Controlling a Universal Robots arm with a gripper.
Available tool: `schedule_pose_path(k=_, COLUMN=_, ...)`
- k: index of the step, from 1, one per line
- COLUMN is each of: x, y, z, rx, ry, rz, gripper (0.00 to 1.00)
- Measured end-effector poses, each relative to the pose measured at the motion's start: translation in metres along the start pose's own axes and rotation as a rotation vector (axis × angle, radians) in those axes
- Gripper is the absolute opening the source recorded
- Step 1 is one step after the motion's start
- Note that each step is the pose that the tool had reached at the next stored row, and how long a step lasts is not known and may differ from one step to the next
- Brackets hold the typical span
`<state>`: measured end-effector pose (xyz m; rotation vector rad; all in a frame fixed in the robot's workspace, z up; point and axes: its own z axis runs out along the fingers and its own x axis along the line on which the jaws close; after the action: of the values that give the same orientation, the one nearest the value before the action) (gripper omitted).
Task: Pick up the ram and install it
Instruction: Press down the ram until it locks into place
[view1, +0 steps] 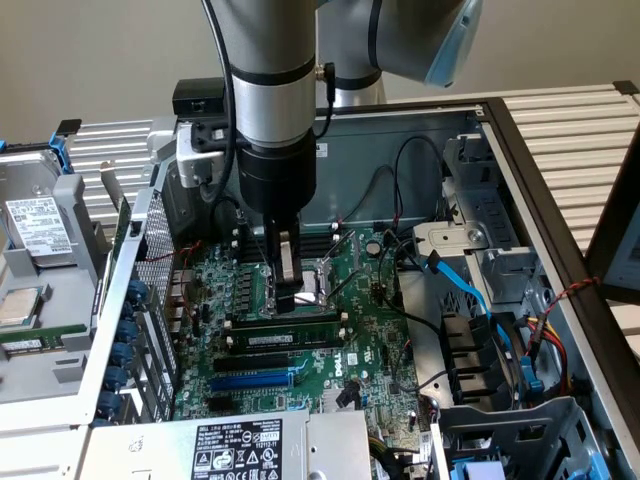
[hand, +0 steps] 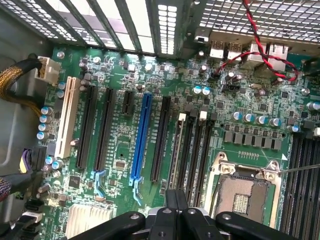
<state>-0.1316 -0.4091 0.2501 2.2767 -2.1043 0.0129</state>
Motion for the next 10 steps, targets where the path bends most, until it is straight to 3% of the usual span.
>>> schedule_pose_path(k=10, x=0.0, y=0.0, z=0.0001, rx=-0.0058, ry=-0.0041, rz=0.168, gripper=0.11)
